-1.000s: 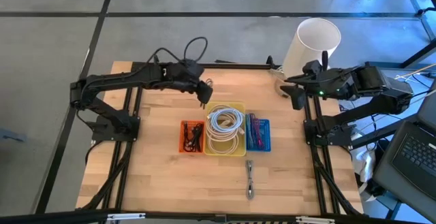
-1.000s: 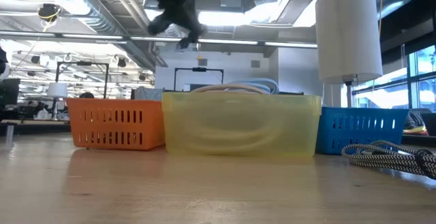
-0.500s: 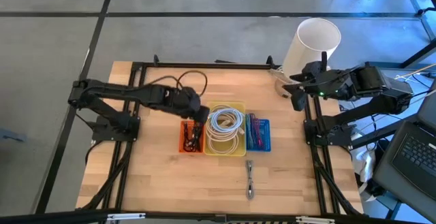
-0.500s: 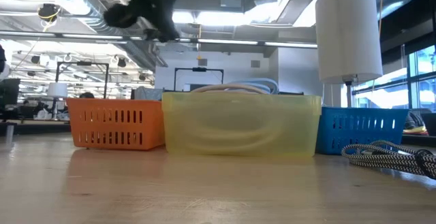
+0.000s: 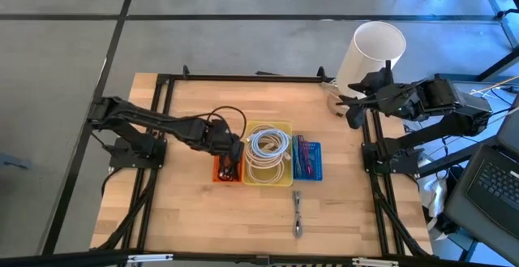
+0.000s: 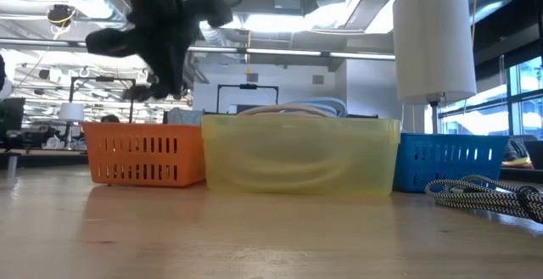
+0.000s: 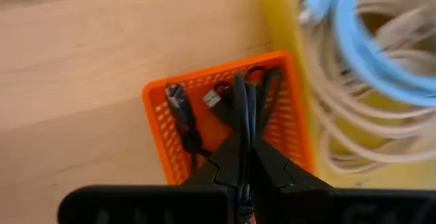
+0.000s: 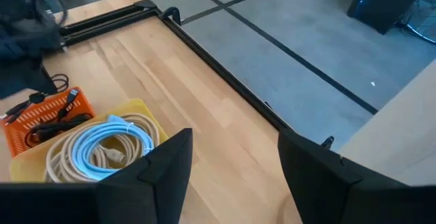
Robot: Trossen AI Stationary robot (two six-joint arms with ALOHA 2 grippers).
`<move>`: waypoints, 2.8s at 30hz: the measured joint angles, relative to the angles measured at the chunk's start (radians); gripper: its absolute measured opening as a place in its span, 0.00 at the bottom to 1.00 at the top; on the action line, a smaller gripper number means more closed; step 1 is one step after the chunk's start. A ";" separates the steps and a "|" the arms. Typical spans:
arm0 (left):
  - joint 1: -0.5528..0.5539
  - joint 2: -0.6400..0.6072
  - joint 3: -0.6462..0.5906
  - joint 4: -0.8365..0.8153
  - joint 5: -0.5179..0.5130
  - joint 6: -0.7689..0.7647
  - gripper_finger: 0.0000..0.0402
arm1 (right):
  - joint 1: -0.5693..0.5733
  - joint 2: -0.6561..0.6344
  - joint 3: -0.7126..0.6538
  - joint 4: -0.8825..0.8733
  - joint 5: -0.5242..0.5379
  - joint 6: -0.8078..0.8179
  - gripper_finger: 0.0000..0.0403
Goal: Pick & Place USB Port
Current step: Put the black usb cable into the orange bin, then put the gray patterned usb cable into the blue bin
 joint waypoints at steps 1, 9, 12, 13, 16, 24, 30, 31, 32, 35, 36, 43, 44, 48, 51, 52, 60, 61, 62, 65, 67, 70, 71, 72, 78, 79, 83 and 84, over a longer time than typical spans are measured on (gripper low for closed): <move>0.000 0.010 -0.006 -0.001 0.006 0.002 0.01 | 0.000 0.000 0.000 0.000 0.000 0.000 0.54; 0.014 0.092 -0.018 0.018 -0.019 0.100 0.01 | 0.000 0.000 0.000 -0.001 0.000 0.000 0.54; 0.024 0.128 -0.018 0.083 -0.015 0.154 0.01 | 0.000 0.000 0.000 -0.001 0.000 0.003 0.54; 0.027 0.142 -0.018 0.110 -0.012 0.168 0.01 | 0.000 0.000 0.000 -0.002 0.000 0.004 0.54; 0.039 0.191 -0.017 0.172 0.017 0.208 0.01 | 0.000 0.000 0.000 -0.002 -0.002 0.008 0.54; 0.056 0.303 -0.013 0.191 0.055 0.269 0.01 | 0.000 0.002 0.000 -0.002 -0.019 0.008 0.54; 0.056 0.302 -0.015 0.200 0.043 0.280 0.05 | 0.000 0.002 0.000 -0.002 -0.019 0.008 0.54; 0.056 0.295 -0.017 0.203 0.044 0.292 0.07 | 0.000 0.002 0.000 -0.002 -0.019 0.008 0.54; 0.057 0.287 -0.018 0.206 0.044 0.303 0.09 | 0.000 0.002 0.000 -0.002 -0.019 0.008 0.54; 0.055 0.244 -0.020 0.204 0.044 0.333 0.18 | 0.000 0.002 0.000 -0.002 -0.019 0.008 0.54; 0.055 0.226 -0.020 0.204 0.047 0.337 0.21 | 0.000 0.002 0.000 -0.002 -0.019 0.008 0.54; 0.054 0.089 -0.019 0.144 0.063 0.337 0.38 | 0.000 0.002 0.000 -0.002 -0.019 0.008 0.54; 0.054 0.065 -0.019 0.131 0.048 0.331 0.40 | 0.000 0.002 0.000 -0.002 -0.019 0.008 0.54; 0.054 -0.057 -0.019 0.080 -0.085 0.280 0.43 | 0.000 0.002 0.000 -0.001 -0.022 0.066 0.54; 0.047 -0.166 -0.019 0.082 -0.241 0.276 0.43 | 0.000 0.002 0.000 0.000 -0.083 0.185 0.54; 0.042 -0.203 -0.019 0.087 -0.300 0.284 0.43 | 0.000 0.002 -0.002 0.001 -0.117 0.237 0.54; 0.046 -0.432 -0.017 0.220 -0.739 0.515 0.42 | 0.087 0.019 -0.214 0.117 -0.496 0.610 0.54; 0.053 -0.454 -0.017 0.247 -0.762 0.577 0.42 | 0.114 0.023 -0.260 0.175 -0.520 0.658 0.54; 0.063 -0.474 -0.017 0.278 -0.772 0.642 0.42 | 0.143 0.029 -0.309 0.245 -0.529 0.710 0.54; 0.107 -0.522 -0.017 0.388 -0.772 0.836 0.42 | 0.227 0.059 -0.449 0.515 -0.520 0.862 0.54; 0.140 -0.544 -0.017 0.473 -0.764 0.959 0.42 | 0.276 0.094 -0.530 0.693 -0.514 0.949 0.54; 0.197 -0.565 -0.017 0.601 -0.713 1.137 0.42 | 0.341 0.169 -0.612 0.887 -0.473 1.074 0.54; 0.218 -0.568 -0.017 0.639 -0.693 1.192 0.42 | 0.361 0.198 -0.626 0.922 -0.454 1.122 0.54; 0.239 -0.570 -0.017 0.678 -0.665 1.239 0.42 | 0.379 0.229 -0.632 0.941 -0.437 1.167 0.54; 0.367 -0.572 -0.017 0.796 -0.513 1.383 0.41 | 0.480 0.444 -0.588 0.958 -0.419 1.419 0.54; 0.389 -0.572 -0.017 0.803 -0.489 1.383 0.41 | 0.492 0.480 -0.574 0.955 -0.419 1.451 0.54; 0.471 -0.570 -0.017 0.809 -0.379 1.362 0.41 | 0.521 0.600 -0.514 0.918 -0.423 1.531 0.54; 0.489 -0.568 -0.017 0.809 -0.355 1.354 0.41 | 0.522 0.625 -0.498 0.903 -0.427 1.545 0.54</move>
